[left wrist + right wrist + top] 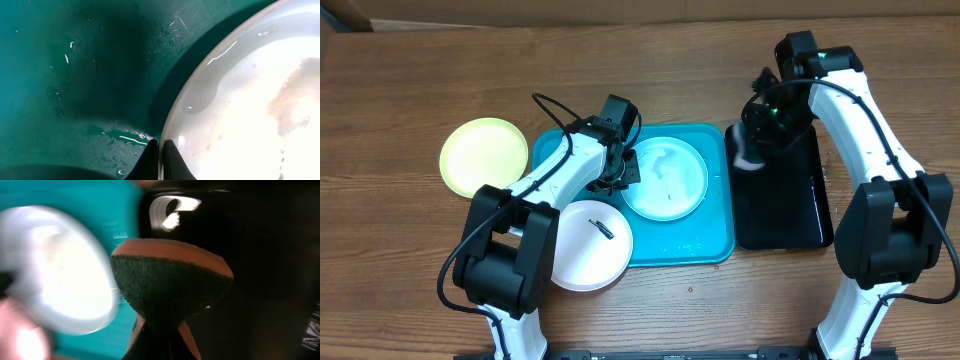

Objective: Clean dirty plates on tray and stack at the side
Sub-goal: 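Return the sponge to the black tray and raise the right gripper, then lift the light-blue plate with the left gripper and carry it right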

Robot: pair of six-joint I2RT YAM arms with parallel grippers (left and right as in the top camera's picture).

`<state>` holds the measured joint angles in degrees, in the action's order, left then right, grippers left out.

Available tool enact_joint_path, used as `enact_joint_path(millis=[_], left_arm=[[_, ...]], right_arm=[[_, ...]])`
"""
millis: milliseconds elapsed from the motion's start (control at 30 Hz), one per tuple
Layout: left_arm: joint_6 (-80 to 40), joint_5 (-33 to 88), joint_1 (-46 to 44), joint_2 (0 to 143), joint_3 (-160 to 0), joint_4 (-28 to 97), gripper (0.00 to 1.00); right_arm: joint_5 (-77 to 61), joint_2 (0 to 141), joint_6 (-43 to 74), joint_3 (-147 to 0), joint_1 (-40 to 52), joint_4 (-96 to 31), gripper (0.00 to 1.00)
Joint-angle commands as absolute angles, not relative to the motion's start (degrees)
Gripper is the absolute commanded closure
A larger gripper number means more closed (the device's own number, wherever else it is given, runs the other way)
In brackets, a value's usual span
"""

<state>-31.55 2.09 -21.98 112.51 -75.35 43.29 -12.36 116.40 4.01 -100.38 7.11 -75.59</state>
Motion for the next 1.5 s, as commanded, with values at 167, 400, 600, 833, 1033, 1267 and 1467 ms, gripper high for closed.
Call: enact_joint_path(millis=[167, 400, 600, 833, 1033, 1267, 1467], left_arm=[[-31.3, 1.5, -21.8, 112.2, -74.1, 43.0, 0.96], [-31.3, 1.5, -21.8, 112.2, -74.1, 43.0, 0.96], [-31.3, 1.5, -21.8, 112.2, -74.1, 43.0, 0.92], [-31.3, 1.5, -21.8, 112.2, -74.1, 43.2, 0.7], [-31.3, 1.5, -21.8, 112.2, -74.1, 43.2, 0.71], [-29.9, 2.3, -21.8, 112.2, -74.1, 42.8, 0.8], [-26.9, 5.7, -21.1, 112.2, -74.8, 42.8, 0.96]], right_arm=[[2.9, 115.1, 7.9, -89.5, 7.2, -66.8, 0.96], [2.9, 115.1, 7.5, -83.2, 7.2, -58.8, 0.91], [1.2, 115.1, 7.1, -88.6, 6.8, -63.5, 0.37], [1.2, 115.1, 8.6, -100.9, 1.9, -70.3, 0.27], [1.2, 115.1, 11.2, -101.9, -6.3, -69.6, 0.26], [1.2, 115.1, 12.0, -101.9, -14.1, -70.4, 0.0], [1.2, 115.1, 12.1, -101.9, -17.1, -68.0, 0.0]])
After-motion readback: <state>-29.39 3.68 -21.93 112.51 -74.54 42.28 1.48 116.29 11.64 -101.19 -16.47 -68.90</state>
